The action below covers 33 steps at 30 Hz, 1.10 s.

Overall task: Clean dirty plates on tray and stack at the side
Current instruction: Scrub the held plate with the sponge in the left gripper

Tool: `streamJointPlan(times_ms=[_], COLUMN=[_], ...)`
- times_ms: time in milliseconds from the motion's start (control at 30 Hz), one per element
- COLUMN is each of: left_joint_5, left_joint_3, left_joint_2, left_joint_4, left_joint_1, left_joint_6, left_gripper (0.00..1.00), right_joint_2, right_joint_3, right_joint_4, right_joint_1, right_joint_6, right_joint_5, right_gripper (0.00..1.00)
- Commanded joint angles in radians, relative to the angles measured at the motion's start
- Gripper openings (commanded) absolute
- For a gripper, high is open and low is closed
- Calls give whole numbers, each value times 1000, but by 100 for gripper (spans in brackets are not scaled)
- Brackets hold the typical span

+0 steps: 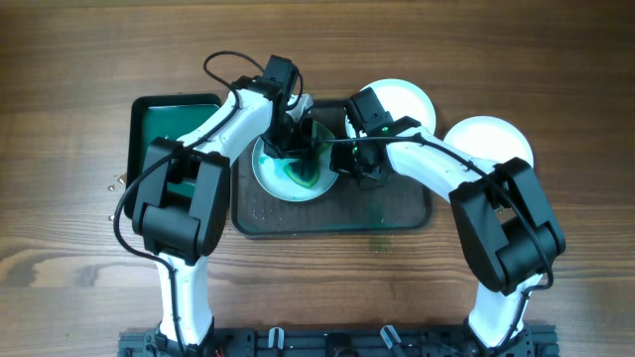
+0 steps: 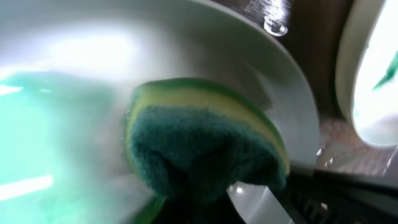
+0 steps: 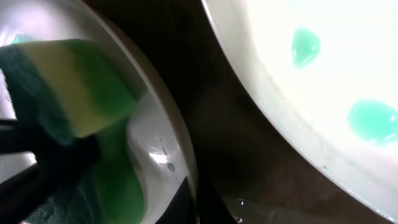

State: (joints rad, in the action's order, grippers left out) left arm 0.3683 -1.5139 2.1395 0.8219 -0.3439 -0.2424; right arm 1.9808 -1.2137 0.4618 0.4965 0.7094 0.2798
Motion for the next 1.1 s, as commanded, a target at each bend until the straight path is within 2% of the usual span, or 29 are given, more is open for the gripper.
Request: streamJointPlan(times_ms=[0, 67, 167, 233, 300, 367, 467, 533, 667, 733, 833, 867, 933, 1000, 1067], left_joint_5=[-368, -528, -568, -522, -416, -257, -109, -56, -15, -68, -397, -526, -688, -787, -782], left_joint_3=[-34, -61, -71, -70, -70, -70, -70, -70, -70, -70, -71, -71, -71, -71, -71], left_joint_2=[15, -1, -16, -15, -15, -15, -15, -15, -15, -15, -15, -16, -16, -16, -16], left_joint_4=[66, 136, 201, 232, 249, 245, 228, 197, 54, -19, -50, -30, 30, 109, 185], left_joint_1=[43, 50, 40, 27, 8, -18, -49, -63, -62, -56, -33, -24, -12, -6, -5], left_joint_6=[-251, -319, -323, -323, -298, -204, -89, -45, -53, -63, -189, -224, -271, -294, -294], left_gripper=[4, 4, 4, 4, 4, 4, 4, 4, 4, 4, 4, 4, 4, 4, 4], right_joint_2=[24, 24, 24, 24, 24, 24, 24, 24, 24, 24, 24, 24, 24, 24, 24], right_joint_3=[-10, -10, -10, -9, -9, -10, -9, -10, -10, -9, -9, -9, -10, -9, -9], right_joint_4=[-9, -9, -8, -8, -8, -8, -8, -9, -11, -10, -11, -13, -13, -14, -16], right_joint_1=[3, 3, 3, 3, 3, 3, 3, 3, 3, 3, 3, 3, 3, 3, 3], right_joint_6=[-21, -22, -22, -21, -22, -21, -22, -22, -21, -22, -22, -21, -21, -22, -21], right_joint_5=[36, 36, 36, 37, 37, 40, 43, 43, 44, 44, 43, 44, 44, 43, 44], right_gripper=[4, 4, 4, 4, 4, 4, 4, 4, 4, 4, 4, 4, 4, 4, 4])
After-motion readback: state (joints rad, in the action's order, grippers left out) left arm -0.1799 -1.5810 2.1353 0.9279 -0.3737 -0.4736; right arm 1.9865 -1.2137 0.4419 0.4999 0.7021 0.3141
